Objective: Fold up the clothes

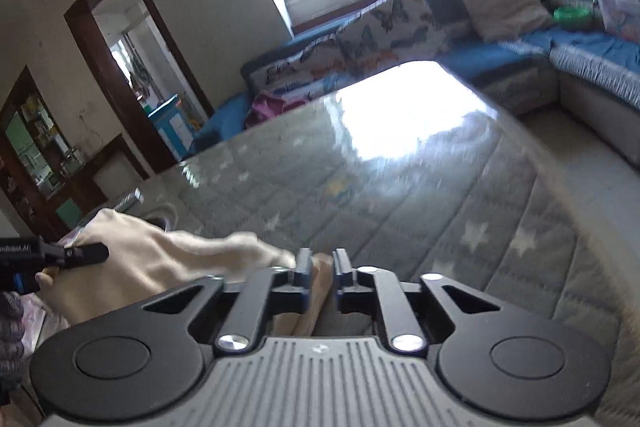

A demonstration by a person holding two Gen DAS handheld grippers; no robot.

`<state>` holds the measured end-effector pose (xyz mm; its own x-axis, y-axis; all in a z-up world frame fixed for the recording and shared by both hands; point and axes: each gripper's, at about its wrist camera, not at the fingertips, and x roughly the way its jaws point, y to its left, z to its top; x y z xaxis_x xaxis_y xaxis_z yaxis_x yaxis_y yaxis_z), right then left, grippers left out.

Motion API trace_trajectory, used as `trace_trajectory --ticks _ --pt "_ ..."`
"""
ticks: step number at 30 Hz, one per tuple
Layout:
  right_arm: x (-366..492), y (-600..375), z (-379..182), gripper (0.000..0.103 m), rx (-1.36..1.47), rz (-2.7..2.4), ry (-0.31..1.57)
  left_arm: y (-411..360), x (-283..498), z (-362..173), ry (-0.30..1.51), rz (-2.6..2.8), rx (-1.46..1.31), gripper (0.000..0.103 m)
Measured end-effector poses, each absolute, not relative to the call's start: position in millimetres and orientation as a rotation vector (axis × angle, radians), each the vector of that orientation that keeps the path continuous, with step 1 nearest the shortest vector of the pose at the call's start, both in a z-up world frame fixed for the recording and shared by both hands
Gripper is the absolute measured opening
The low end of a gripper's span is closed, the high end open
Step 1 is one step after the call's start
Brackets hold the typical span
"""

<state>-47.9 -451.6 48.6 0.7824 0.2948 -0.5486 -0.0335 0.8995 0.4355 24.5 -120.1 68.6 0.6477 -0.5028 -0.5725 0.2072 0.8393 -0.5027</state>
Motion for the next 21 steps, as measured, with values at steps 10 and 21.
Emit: trace_trajectory --ticks 10,21 --pt "-29 -416 21 0.035 0.388 0.199 0.667 -94 26 45 0.801 -0.367 -0.413 0.015" --pt "-43 -424 56 0.013 0.380 0.208 0.560 -126 21 83 0.733 -0.474 -0.365 0.014"
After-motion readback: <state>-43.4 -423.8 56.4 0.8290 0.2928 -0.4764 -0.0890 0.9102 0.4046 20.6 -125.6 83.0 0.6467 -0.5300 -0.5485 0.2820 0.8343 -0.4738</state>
